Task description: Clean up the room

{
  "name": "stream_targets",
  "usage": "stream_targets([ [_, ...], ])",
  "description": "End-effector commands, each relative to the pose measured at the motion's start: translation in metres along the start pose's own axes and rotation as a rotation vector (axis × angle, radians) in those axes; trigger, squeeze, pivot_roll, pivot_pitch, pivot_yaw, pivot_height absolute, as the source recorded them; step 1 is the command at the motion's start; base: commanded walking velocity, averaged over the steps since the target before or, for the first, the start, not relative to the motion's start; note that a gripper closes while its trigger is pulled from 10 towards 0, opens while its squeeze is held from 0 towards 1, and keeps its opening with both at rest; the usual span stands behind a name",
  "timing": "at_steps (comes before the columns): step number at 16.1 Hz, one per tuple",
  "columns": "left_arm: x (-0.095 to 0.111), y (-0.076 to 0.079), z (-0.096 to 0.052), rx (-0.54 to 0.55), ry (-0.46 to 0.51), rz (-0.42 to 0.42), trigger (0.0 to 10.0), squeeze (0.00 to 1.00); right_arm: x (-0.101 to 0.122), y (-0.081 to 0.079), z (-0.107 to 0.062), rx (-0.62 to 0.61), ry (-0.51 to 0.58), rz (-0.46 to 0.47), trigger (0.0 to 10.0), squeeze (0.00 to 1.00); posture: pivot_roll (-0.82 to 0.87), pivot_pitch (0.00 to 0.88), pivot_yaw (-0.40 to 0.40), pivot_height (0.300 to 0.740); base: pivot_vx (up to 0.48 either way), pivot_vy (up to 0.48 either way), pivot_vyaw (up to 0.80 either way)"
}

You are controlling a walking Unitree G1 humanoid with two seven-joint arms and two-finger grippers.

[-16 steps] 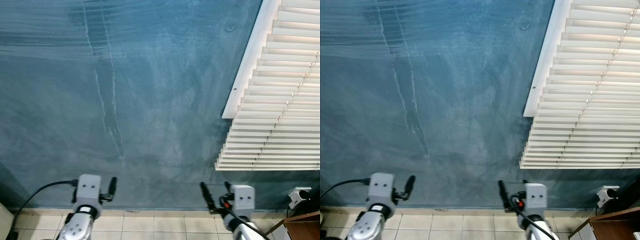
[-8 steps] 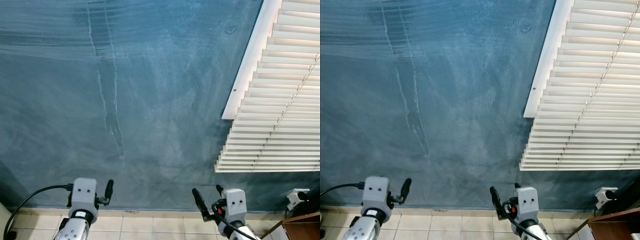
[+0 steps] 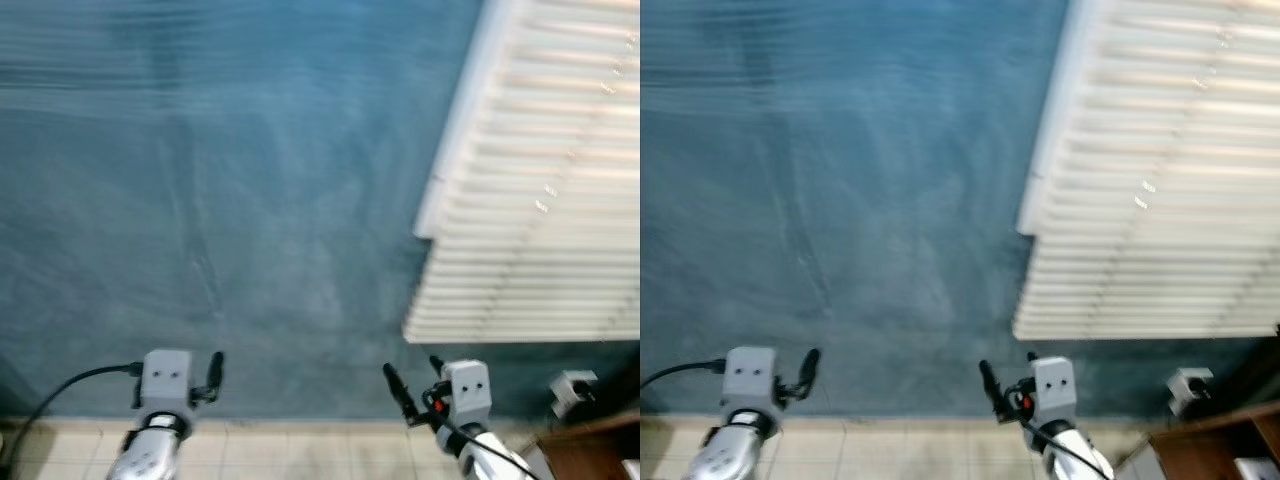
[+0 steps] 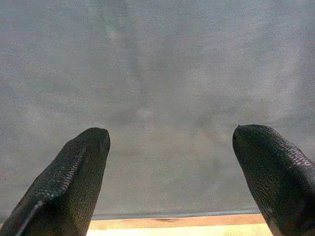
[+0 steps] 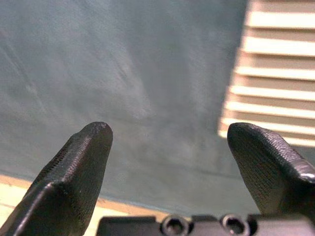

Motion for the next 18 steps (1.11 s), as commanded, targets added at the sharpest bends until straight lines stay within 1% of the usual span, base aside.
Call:
stream_targets([
  [1, 0.0, -0.004, 0.0, 0.012, -0.001, 0.019, 10.0, 0.0, 0.005, -0.003, 0.004, 0.014, 0.017, 0.002, 10.0, 0.0, 0.08, 0.044, -0.073, 0.74, 0.0, 0.0, 0.0],
  [2, 0.003, -0.008, 0.003, 0.04, 0.007, 0.021, 10.0, 0.0, 0.007, -0.005, 0.008, 0.029, 0.019, -0.002, 10.0, 0.0, 0.08, 0.048, -0.078, 0.74, 0.0, 0.0, 0.0],
  [3, 0.004, -0.014, 0.005, 0.085, 0.0, 0.053, 10.0, 0.0, 0.01, -0.006, 0.011, 0.041, 0.025, -0.023, 10.0, 0.0, 0.07, 0.049, -0.083, 0.74, 0.0, 0.0, 0.0],
  [5, 0.005, -0.013, 0.007, 0.085, 0.005, 0.055, 10.0, 0.0, 0.014, -0.003, 0.013, 0.034, 0.032, -0.017, 10.0, 0.0, 0.07, 0.05, -0.088, 0.74, 0.0, 0.0, 0.0],
  [6, 0.006, -0.011, 0.007, 0.077, 0.009, 0.057, 10.0, 0.0, 0.016, 0.003, 0.012, 0.013, 0.038, 0.0, 10.0, 0.0, 0.07, 0.051, -0.088, 0.74, 0.0, 0.0, 0.0],
  [8, 0.007, -0.007, 0.005, 0.053, 0.012, 0.041, 10.0, 0.0, 0.015, 0.007, 0.009, 0.002, 0.038, -0.006, 10.0, 0.0, 0.07, 0.056, -0.089, 0.74, 0.0, 0.0, 0.0],
  [10, 0.011, -0.004, 0.005, 0.036, 0.031, 0.048, 10.0, 0.0, 0.014, 0.007, 0.008, -0.004, 0.041, -0.003, 10.0, 0.0, 0.07, 0.061, -0.09, 0.74, 0.0, 0.0, 0.0],
  [11, 0.017, 0.001, 0.008, -0.003, 0.057, 0.11, 10.0, 0.0, 0.015, 0.008, 0.007, -0.014, 0.048, 0.0, 10.0, 0.0, 0.06, 0.064, -0.085, 0.74, 0.0, 0.0, 0.0],
  [12, 0.024, 0.005, 0.014, -0.045, 0.077, 0.17, 10.0, 0.0, 0.016, 0.008, 0.006, -0.029, 0.06, 0.01, 10.0, 0.0, 0.06, 0.06, -0.07, 0.74, 0.0, 0.0, 0.0],
  [13, 0.025, 0.005, 0.016, -0.058, 0.08, 0.187, 10.0, 0.0, 0.015, 0.01, 0.005, -0.042, 0.062, 0.013, 10.0, 0.0, 0.05, 0.055, -0.057, 0.74, 0.0, 0.0, 0.0],
  [15, 0.023, 0.004, 0.021, -0.082, 0.068, 0.194, 10.0, 0.0, 0.014, 0.011, 0.004, -0.066, 0.076, 0.019, 10.0, 0.0, 0.04, 0.043, -0.017, 0.74, 0.0, 0.0, 0.0],
  [16, 0.026, 0.005, 0.028, -0.107, 0.074, 0.189, 10.0, 0.0, 0.012, 0.012, 0.002, -0.093, 0.085, 0.018, 10.0, 0.0, 0.02, 0.031, 0.018, 0.74, 0.0, 0.0, 0.0],
  [18, 0.026, 0.006, 0.032, -0.116, 0.076, 0.203, 10.0, 0.0, 0.01, 0.01, 0.003, -0.096, 0.082, -0.003, 10.0, 0.0, 0.01, 0.024, 0.032, 0.74, 0.0, 0.0, 0.0],
])
Point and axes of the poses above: a point about 5 cm out from each wrist's last joint towards the gripper, its own z axis pointing out of the wrist towards the gripper, its own x axis along the axis of the wrist's last joint, y = z × x, the point moved 6 cm from there along z, pointing out of the wrist towards the gripper, and after that the axes turned 9 degrees about z, right-handed, at the moved point
